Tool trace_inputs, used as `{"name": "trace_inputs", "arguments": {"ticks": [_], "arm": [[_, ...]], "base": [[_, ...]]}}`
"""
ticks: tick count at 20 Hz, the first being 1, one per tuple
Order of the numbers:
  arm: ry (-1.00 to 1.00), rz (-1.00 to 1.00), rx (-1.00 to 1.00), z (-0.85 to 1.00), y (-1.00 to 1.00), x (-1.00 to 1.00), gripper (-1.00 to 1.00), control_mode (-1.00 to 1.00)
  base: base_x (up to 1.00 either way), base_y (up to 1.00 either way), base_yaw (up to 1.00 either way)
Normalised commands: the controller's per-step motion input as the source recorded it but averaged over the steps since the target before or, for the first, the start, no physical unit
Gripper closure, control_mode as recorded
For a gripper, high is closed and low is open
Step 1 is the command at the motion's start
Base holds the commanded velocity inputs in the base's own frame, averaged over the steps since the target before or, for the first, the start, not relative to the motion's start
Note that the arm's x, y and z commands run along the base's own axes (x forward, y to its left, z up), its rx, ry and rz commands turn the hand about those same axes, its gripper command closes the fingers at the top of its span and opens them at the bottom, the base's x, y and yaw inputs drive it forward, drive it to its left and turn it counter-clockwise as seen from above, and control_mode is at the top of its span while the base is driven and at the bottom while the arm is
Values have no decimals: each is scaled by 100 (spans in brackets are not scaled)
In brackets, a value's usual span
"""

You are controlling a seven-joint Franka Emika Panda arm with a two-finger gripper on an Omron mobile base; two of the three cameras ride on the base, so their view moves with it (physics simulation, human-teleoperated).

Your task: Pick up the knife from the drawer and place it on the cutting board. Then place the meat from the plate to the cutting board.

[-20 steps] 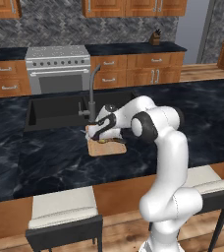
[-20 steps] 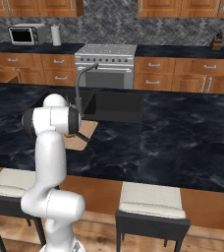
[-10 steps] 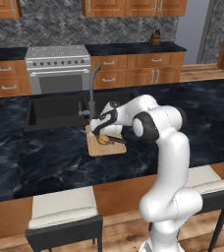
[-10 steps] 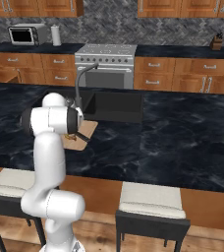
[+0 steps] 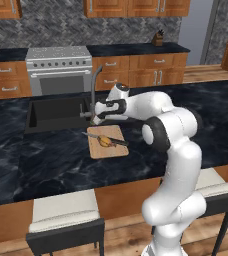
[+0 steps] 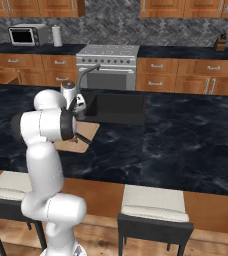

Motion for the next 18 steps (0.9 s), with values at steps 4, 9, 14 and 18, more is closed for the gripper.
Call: {"name": "trace_inputs", "arguments": {"ticks": [4,9,14,18], "arm": [[1,-4,0,100,-53,-92,-100,-100],[0,-1,0,100,-49,-100,-100,-100],[0,-5,0,100,-28,-100,-100,-100],[0,-21,0,100,-26,-100,-100,-100]], "base": [[0,0,0],[0,0,0],[0,0,0],[0,0,0]]}}
